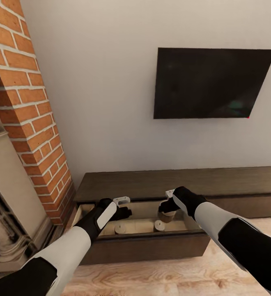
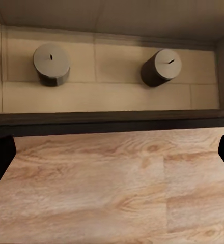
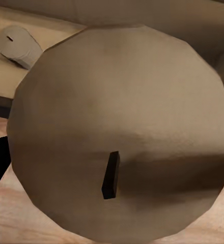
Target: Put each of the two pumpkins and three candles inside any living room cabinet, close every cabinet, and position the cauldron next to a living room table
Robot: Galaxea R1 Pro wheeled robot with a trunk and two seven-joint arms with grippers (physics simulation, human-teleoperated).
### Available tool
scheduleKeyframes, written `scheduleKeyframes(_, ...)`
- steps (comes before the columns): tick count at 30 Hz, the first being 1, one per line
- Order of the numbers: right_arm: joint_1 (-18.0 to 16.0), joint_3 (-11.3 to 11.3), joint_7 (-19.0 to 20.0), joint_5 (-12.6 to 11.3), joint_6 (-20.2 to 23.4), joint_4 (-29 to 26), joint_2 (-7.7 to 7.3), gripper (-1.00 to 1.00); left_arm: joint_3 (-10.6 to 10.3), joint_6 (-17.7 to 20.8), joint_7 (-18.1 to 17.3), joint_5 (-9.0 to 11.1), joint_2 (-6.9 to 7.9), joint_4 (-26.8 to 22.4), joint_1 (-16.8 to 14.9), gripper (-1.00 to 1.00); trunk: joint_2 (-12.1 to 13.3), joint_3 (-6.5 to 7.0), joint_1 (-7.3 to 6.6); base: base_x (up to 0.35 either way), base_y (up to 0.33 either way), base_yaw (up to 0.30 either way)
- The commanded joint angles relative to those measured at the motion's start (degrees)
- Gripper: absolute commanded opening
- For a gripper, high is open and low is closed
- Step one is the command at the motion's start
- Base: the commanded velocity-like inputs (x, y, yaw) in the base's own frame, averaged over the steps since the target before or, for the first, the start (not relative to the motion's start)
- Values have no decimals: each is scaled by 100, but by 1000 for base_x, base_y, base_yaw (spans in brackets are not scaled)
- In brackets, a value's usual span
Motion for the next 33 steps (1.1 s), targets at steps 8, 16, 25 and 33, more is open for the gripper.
scheduleKeyframes(8, 17, 30, 33, 61, -148, -1, 79, -100, -31, 0, 55, 51, 12, 2, -5, 100, -3, -33, -1, 6, 0, 264)
scheduleKeyframes(16, 24, 30, 17, 69, -168, 16, 121, -100, -33, -8, 54, 51, 13, -5, -5, 100, -3, -72, -1, 160, 0, 247)
scheduleKeyframes(25, 24, 22, -254, 58, -149, 126, 148, -100, -41, -327, 48, 59, 2, -5, -5, 100, -3, -84, -1, 195, 0, 53)
scheduleKeyframes(33, 33, 17, -599, -550, -156, 454, 150, -100, -47, -360, 48, 66, -22, -6, -5, 100, -3, -85, -1, 12, 0, 2)
